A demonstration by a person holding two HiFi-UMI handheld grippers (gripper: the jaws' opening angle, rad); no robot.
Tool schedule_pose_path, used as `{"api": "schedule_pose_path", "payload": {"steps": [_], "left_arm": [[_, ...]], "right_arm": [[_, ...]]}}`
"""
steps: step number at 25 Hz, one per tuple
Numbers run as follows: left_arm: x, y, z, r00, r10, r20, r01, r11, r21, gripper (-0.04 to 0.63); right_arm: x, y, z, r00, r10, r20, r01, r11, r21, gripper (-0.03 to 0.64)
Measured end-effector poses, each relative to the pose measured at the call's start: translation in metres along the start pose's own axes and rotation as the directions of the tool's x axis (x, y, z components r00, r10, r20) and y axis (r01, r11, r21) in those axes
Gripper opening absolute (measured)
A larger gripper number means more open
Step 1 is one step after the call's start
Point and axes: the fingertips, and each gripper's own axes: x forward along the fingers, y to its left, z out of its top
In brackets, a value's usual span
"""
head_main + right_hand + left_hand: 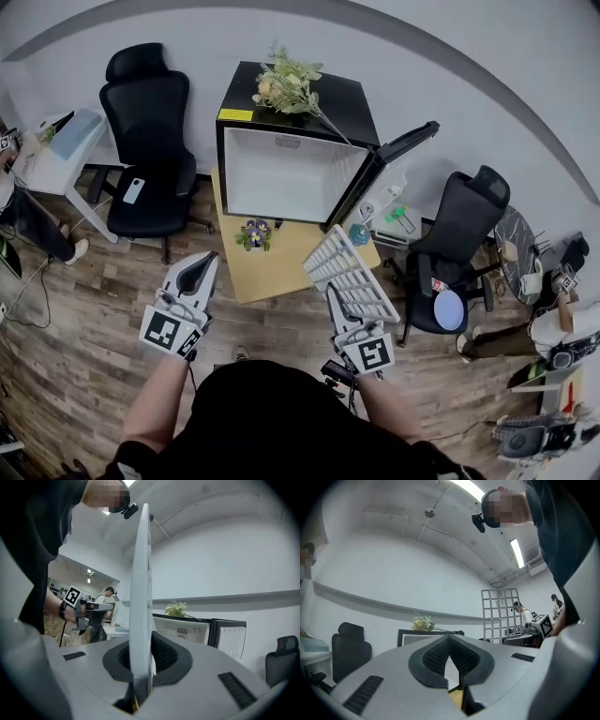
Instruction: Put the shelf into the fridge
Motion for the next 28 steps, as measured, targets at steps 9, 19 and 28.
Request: {"api": "schedule_pose_path", "payload": {"steps": [9, 19, 28], "left_arm": [[0.013, 0.036, -0.002, 0.999, -0.027, 0.025, 0.027, 1.0, -0.007, 0.018], [0.018, 0.074, -0.011, 0.998, -0.037, 0.043, 0.038, 0.999, -0.025, 0.018], [0.026, 0.077, -0.016, 0.999, -0.044, 0.028, 0.045, 0.999, -0.029, 0.018]], "right_arm": [[0.037, 0.006, 0.009, 0.999, -0.03, 0.024, 0.03, 1.0, 0.002, 0.043], [0.07, 0.011, 0.009, 0.999, -0.046, 0.013, 0.046, 0.999, -0.009, 0.043], [0.082, 0.009, -0.002, 1.0, -0.025, -0.013, 0.025, 0.999, -0.026, 0.043]]}}
